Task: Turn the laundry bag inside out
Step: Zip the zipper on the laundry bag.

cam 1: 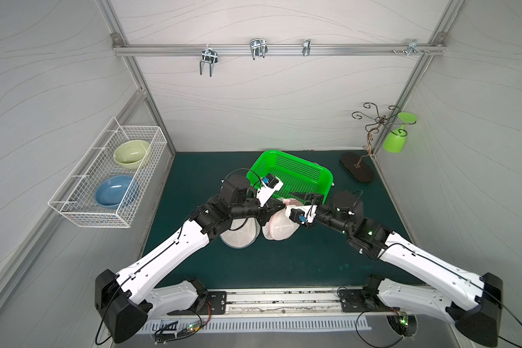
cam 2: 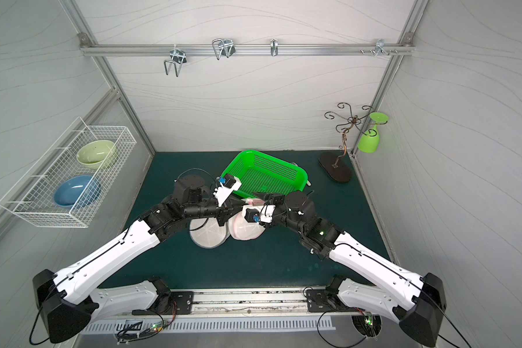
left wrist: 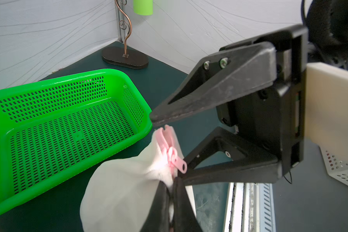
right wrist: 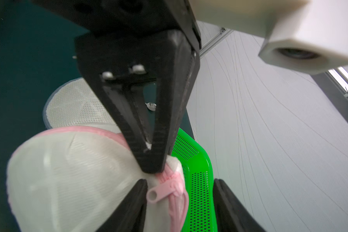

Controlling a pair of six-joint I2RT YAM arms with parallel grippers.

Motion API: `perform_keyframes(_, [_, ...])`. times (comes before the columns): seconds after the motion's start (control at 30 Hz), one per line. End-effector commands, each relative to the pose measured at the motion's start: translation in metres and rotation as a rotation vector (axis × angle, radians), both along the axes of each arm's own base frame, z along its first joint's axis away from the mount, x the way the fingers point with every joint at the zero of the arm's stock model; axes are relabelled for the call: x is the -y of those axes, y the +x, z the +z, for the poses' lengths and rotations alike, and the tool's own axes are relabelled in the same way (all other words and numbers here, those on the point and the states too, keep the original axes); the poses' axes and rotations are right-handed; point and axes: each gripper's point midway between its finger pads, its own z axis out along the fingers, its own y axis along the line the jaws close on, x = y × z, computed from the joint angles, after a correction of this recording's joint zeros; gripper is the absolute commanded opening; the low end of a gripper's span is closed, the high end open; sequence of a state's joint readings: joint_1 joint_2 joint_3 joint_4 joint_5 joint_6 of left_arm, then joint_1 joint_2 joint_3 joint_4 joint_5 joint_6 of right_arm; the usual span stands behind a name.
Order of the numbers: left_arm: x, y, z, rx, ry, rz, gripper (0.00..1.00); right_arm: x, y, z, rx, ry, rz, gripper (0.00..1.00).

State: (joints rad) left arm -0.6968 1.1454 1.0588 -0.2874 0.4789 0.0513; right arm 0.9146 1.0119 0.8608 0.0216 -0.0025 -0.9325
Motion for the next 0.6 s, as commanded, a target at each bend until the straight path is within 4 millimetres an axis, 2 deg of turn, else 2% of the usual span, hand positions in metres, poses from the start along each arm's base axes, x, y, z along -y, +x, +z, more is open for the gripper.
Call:
perform_keyframes(0.0, [0.006,-0.004,0.034,0.065,-0.092,-0.036,0.00,-0.001,0.006,0.023,0.108,0.038,-0.027,0.54])
perform_keyframes(0.2, [0.006,-0.003,0.030,0.060,-0.080,-0.030,0.00,0.002,0.002,0.029,0.133,0.062,-0.026,0.48])
perform_keyframes(0.57, [-0.002,0.000,0.033,0.090,-0.069,0.011,0.00,0.005,-0.005,0.020,0.117,0.044,-0.008,0.28])
